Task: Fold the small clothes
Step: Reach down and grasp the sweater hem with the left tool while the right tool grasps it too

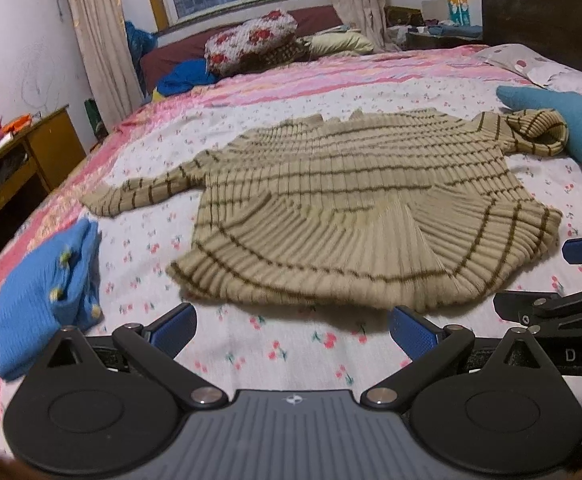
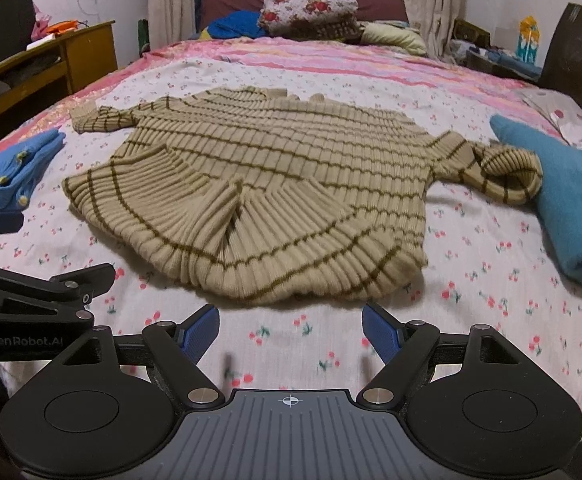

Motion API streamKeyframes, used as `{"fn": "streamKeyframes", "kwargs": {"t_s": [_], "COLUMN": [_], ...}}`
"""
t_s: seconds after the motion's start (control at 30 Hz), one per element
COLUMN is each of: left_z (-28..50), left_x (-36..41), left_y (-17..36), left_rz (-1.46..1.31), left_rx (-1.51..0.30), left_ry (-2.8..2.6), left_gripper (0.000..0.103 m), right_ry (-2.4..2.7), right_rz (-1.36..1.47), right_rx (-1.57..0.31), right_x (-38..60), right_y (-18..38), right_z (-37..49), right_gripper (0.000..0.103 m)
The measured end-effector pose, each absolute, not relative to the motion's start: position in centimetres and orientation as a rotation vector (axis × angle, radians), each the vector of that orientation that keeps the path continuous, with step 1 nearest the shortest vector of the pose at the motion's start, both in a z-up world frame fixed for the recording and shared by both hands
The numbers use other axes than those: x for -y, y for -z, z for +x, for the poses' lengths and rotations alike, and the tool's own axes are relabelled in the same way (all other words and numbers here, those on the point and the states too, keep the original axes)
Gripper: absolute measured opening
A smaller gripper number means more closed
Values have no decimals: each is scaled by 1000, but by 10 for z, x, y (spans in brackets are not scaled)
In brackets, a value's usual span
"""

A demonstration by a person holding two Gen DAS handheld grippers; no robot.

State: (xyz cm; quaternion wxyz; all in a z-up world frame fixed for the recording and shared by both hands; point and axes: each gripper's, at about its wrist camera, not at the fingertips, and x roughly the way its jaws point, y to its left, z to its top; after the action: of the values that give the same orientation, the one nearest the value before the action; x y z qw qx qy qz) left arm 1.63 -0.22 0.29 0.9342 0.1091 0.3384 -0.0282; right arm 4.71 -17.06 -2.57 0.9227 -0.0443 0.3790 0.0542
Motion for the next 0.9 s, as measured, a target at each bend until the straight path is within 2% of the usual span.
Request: {"fn": "streamKeyframes", "kwargs": {"t_s": [0.3,0.6,0.9], "left_z": [44,65,99], "left_x": [0,0,-28], "left_y": [-10,-13,-13], "left_rz": [234,250,242], "left_rx": [-671,-664,-680], "left_ry": [73,133,131], "left_gripper": [103,103,102], "right_ry": [-142,-157,-153], "right_rz": [-119,-91,-140], "right_rx": [-765,-743,-765], "right_x": [165,169,177], "right_y": [17,6,11], "right_z": [76,101,132], "right_gripper": [72,70,63]}}
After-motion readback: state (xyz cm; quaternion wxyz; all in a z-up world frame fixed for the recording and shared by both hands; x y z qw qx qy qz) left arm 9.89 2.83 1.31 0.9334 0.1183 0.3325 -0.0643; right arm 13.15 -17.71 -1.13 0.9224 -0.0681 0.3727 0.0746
